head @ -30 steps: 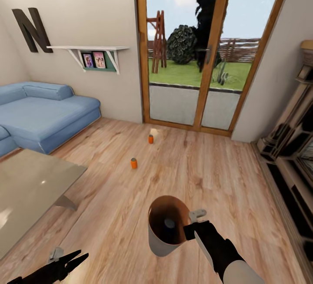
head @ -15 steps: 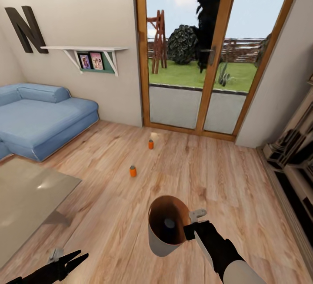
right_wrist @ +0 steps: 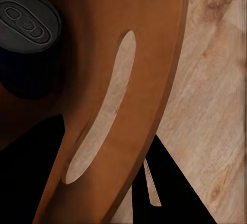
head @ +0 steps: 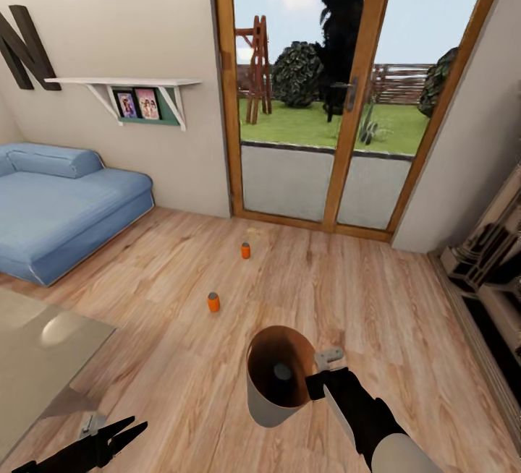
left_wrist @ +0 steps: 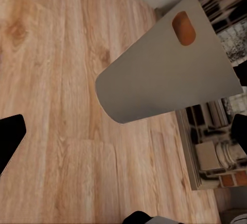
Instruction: Put the three can of soda from the living room inside the tash can in the kitchen.
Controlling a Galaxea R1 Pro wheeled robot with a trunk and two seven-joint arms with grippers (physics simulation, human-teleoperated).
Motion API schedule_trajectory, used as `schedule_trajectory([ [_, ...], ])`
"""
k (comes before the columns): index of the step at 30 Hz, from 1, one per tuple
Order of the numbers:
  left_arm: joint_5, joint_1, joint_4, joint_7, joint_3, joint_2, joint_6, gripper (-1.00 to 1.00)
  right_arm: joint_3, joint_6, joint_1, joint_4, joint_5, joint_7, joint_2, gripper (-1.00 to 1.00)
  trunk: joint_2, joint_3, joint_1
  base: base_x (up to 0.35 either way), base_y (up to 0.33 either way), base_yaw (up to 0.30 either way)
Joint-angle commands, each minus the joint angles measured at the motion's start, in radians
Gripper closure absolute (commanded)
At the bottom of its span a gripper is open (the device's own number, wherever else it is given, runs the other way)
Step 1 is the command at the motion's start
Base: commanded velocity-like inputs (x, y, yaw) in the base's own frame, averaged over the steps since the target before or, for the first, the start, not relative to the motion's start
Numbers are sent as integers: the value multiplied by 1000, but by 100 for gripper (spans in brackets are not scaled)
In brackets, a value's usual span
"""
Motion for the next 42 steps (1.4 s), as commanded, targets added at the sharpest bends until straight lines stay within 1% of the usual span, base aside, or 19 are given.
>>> schedule_trajectory([
  [1,0,0,0,0,0,0,0,-100,0,-1,0,-1,-6,10,0,100,0,0,0,347,0,-176],
  [7,0,0,0,0,0,0,0,-100,0,-1,0,-1,-6,10,0,100,0,0,0,347,0,-74],
  [21,0,0,0,0,0,0,0,-100,0,-1,0,-1,-6,10,0,100,0,0,0,347,0,-11],
  [29,0,0,0,0,0,0,0,-100,0,-1,0,-1,-6,10,0,100,0,0,0,347,0,-102],
  [42,0,0,0,1,0,1,0,-100,0,-1,0,-1,-6,10,0,100,0,0,0,347,0,-9],
])
